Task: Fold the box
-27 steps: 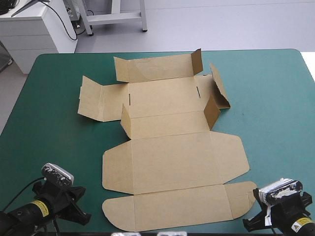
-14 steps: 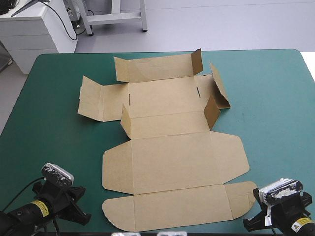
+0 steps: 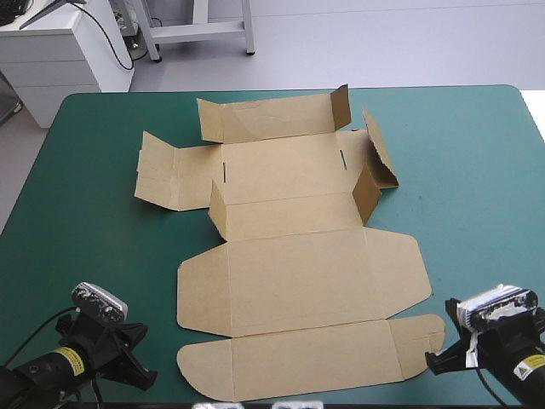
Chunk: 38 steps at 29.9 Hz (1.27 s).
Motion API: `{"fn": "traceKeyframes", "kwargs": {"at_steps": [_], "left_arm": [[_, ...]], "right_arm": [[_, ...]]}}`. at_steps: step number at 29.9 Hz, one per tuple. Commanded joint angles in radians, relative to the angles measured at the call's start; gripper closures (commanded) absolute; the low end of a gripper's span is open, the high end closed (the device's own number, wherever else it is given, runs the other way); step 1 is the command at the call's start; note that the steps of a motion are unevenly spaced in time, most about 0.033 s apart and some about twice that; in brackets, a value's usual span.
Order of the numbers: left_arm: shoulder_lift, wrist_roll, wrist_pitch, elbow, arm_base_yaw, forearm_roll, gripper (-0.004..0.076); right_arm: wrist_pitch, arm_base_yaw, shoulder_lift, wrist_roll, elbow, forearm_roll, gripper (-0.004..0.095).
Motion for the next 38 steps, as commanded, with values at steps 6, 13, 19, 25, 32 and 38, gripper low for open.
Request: {"fn": "traceKeyframes", "kwargs": {"at_steps": [6,13,19,25,32,38], "left_arm": [[0.008,-0.002,-0.048,-0.025,-0.005,-0.005,0.0723],[0.008,-0.002,-0.048,-0.025,-0.005,-0.005,0.0723],[0.008,-0.002,-0.048,-0.025,-0.005,-0.005,0.0723],[0.008,-0.002,-0.048,-0.025,-0.005,-0.005,0.0723],[0.008,-0.002,-0.048,-0.025,-0.005,-0.005,0.0723],[0.008,-0.002,-0.048,-0.025,-0.005,-0.005,0.0723]], "right_arm": [[-0.11,0.002,0.287,-0.019,-0.255,0.002,0.0924],[-0.11,0.002,0.546,-0.02,-0.462,0.004,0.0924],[-0.103,0.002,0.769,-0.02,-0.638,0.027,0.0924],[-0.096,0.007,0.97,-0.033,-0.804,0.081,0.0923],[-0.076,0.075,1.161,-0.042,-0.973,0.072,0.0923],[-0.049,0.145,1.298,0.058,-1.1,-0.066,0.0923]]}}
